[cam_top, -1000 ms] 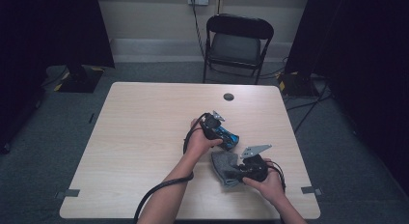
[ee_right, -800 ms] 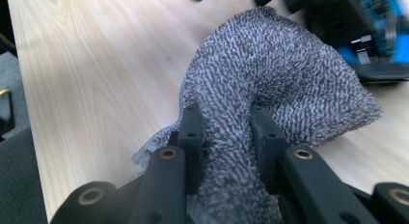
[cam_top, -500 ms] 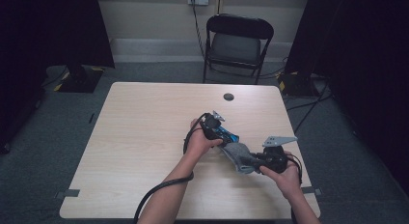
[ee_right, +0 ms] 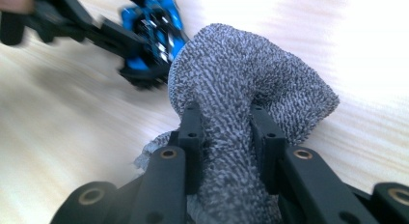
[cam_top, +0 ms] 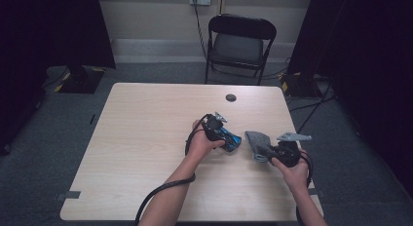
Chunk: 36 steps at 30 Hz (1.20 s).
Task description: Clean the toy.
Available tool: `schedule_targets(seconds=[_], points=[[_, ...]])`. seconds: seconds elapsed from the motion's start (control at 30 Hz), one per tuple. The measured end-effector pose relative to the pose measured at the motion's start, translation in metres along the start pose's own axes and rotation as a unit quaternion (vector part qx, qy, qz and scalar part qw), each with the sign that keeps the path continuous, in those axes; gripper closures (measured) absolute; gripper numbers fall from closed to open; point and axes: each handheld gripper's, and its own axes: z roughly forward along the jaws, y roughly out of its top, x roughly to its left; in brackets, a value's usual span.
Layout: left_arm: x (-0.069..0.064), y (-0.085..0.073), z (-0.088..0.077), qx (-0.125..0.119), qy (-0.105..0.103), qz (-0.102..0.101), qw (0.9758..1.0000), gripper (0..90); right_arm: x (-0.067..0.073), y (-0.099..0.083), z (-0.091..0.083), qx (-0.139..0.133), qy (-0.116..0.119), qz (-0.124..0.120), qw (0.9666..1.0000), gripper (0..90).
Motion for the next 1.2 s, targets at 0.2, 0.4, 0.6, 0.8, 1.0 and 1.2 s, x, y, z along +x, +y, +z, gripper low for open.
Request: schedule_targets(seconds=[0.2, 0.4, 0.6, 0.8, 1.0, 1.2], points=[[0.0, 0.0, 0.0, -0.001, 0.001, 0.001, 1.0, 5.2, 0.008, -0.005, 0.026, 0.024, 0.002, -0.018, 0.9995, 71.4], [0.0, 0.0, 0.0, -0.002, 0.003, 0.001, 1.0, 5.2, 0.021, -0.005, 0.038, 0.047, 0.018, -0.042, 0.9979, 71.3], [-0.001, 0.0, 0.0, -0.001, 0.003, 0.0, 1.0, 5.2, 0.025, -0.006, 0.038, 0.053, 0.032, -0.049, 0.9969, 71.2], [-0.001, 0.0, 0.0, 0.0, 0.003, -0.001, 1.0, 5.2, 0.031, -0.006, 0.038, 0.06, 0.05, -0.06, 0.9951, 71.2], [-0.001, 0.0, 0.0, -0.001, 0.004, -0.001, 1.0, 5.2, 0.04, -0.007, 0.037, 0.067, 0.072, -0.069, 0.9928, 71.1], [-0.001, 0.0, 0.0, 0.0, 0.003, -0.004, 1.0, 5.2, 0.051, -0.007, 0.037, 0.075, 0.091, -0.08, 0.9898, 71.1]])
